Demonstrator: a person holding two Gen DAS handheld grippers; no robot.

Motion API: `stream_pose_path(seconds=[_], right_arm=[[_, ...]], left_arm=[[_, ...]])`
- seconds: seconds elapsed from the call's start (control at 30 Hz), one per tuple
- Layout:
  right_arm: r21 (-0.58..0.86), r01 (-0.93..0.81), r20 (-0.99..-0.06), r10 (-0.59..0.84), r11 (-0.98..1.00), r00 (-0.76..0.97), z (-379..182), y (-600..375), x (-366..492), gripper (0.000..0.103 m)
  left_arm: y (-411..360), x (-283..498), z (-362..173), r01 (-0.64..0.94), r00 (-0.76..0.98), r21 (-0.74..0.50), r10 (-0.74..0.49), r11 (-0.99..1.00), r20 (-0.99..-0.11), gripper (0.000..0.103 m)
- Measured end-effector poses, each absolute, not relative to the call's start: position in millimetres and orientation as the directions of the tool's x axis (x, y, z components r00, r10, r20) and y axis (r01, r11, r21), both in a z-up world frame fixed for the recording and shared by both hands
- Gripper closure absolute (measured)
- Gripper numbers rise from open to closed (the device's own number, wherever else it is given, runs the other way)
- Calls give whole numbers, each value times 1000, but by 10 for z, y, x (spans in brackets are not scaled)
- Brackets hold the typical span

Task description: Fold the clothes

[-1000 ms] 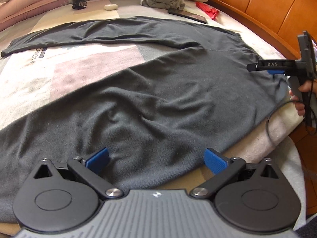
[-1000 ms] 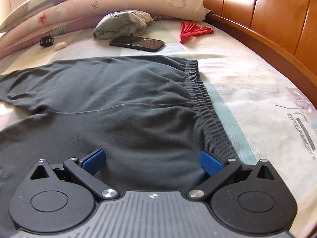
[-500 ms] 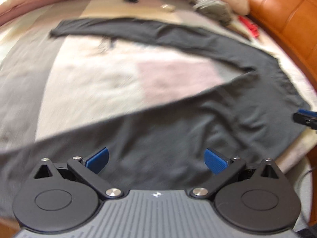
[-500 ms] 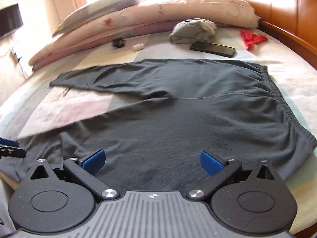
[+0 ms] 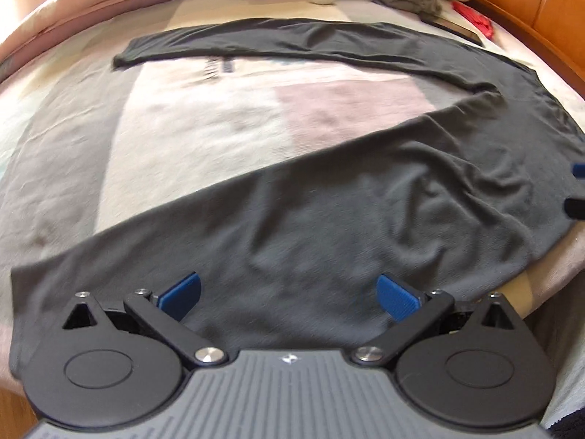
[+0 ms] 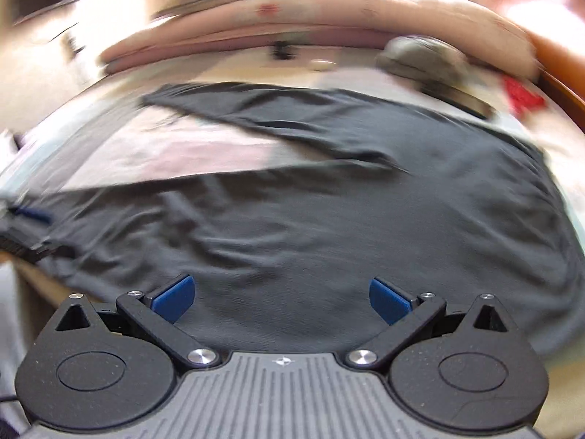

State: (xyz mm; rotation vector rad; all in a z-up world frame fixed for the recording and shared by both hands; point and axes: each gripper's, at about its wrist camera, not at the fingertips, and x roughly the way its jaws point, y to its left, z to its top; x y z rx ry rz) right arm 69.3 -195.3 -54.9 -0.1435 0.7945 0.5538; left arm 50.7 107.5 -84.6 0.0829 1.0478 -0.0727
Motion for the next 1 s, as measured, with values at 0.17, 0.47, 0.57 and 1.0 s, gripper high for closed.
stream_pose_path(seconds=[0.17,0.47,0.57,1.0], right_arm=[[7,-602,-752,401,798,523,-732,-1515,717,0],[9,-562,-750,377,827,543,-699,-1755,753,0],[19,-499,-749,343,866,567,-702,-1925,849,0],[56,-390,-752,296,919,589,-938,-2537,872,0]], left_arm=[[1033,412,-910,95,483,25,-24,995,-875,1],[1123,470,-582,107,547,-29,-83,994,-833,1],[1033,695,-566,119,560,-34,-95,992,-823,1],[787,747,-872,150,502,-22,-95,988,-859,1]])
